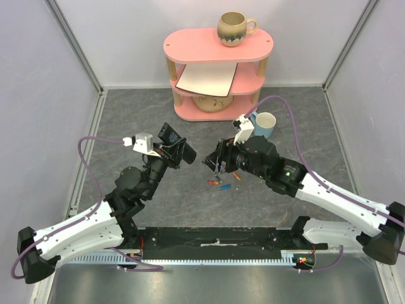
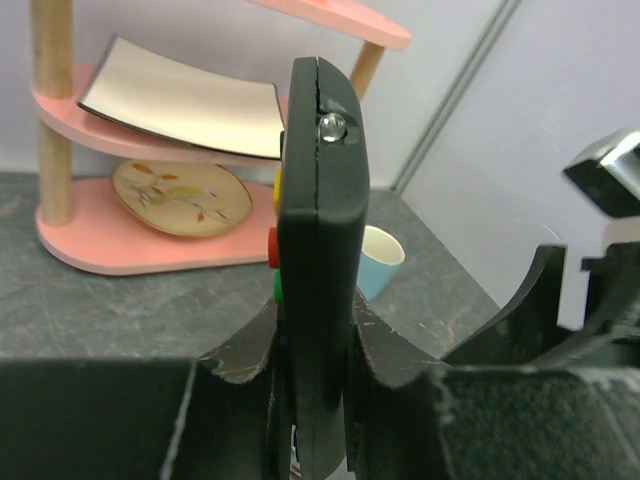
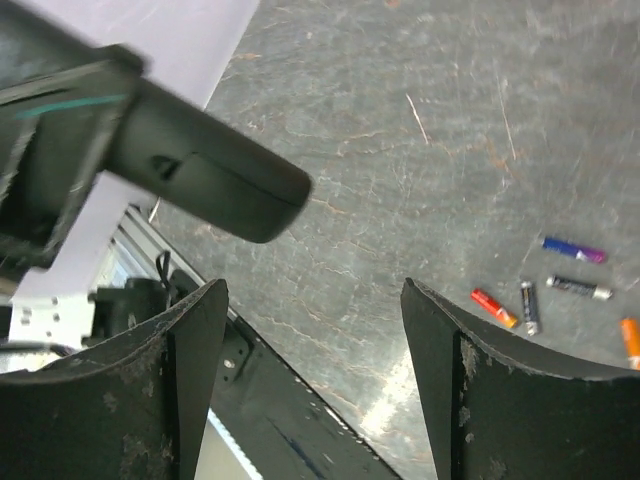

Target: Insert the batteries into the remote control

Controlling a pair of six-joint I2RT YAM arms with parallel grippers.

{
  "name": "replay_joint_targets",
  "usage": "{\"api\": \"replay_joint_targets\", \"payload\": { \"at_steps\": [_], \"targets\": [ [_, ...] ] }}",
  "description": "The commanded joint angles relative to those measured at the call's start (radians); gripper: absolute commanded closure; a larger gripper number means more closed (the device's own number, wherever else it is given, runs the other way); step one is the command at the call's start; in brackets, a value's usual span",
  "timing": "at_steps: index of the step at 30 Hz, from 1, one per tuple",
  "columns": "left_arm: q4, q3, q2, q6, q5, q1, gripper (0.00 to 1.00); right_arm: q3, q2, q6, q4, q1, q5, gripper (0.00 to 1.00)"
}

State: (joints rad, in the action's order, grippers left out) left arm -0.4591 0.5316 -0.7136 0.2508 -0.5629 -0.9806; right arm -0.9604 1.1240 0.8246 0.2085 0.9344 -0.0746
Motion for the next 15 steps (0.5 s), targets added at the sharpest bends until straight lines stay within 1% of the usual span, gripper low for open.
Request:
{"api": "replay_joint_targets", "payload": {
  "at_steps": [1,2,3,5,6,8,9,10,12,15],
  "targets": [
    [0.163,0.076,-0.003,0.182,0.145,0.026,0.98,-0.076,-0.061,-0.271,0.06,0.038,0.019,0.22],
    [0.18,0.085,-0.006,0.2,0.179,0.045,0.98,-0.093,-0.07,-0.286,0.083,0.044,0.006,0.22],
    [0.201,0.088,-0.009,0.235,0.246,0.055,0.98,-0.098,-0.073,-0.313,0.118,0.049,-0.005,0.22],
    [0.218,0.094,-0.015,0.295,0.325,0.097,0.98,-0.097,-0.085,-0.337,0.129,0.061,-0.019,0.23],
    [0.223,0.094,-0.023,0.312,0.415,0.114,0.98,-0.092,-0.092,-0.352,0.129,0.066,-0.024,0.23],
    [0.224,0.102,-0.036,0.37,0.504,0.167,0.98,-0.086,-0.108,-0.373,0.129,0.076,-0.031,0.23],
    [0.241,0.11,-0.046,0.387,0.591,0.187,0.98,-0.084,-0.115,-0.386,0.126,0.078,-0.028,0.23],
    [0.26,0.131,-0.072,0.399,0.638,0.227,0.98,-0.086,-0.13,-0.406,0.126,0.087,-0.033,0.23],
    [0.263,0.143,-0.115,0.441,0.743,0.259,0.98,-0.083,-0.145,-0.429,0.123,0.09,-0.047,0.23],
    [0.258,0.157,-0.156,0.504,0.82,0.29,0.98,-0.063,-0.181,-0.44,0.114,0.092,-0.094,0.21]
  ]
}}
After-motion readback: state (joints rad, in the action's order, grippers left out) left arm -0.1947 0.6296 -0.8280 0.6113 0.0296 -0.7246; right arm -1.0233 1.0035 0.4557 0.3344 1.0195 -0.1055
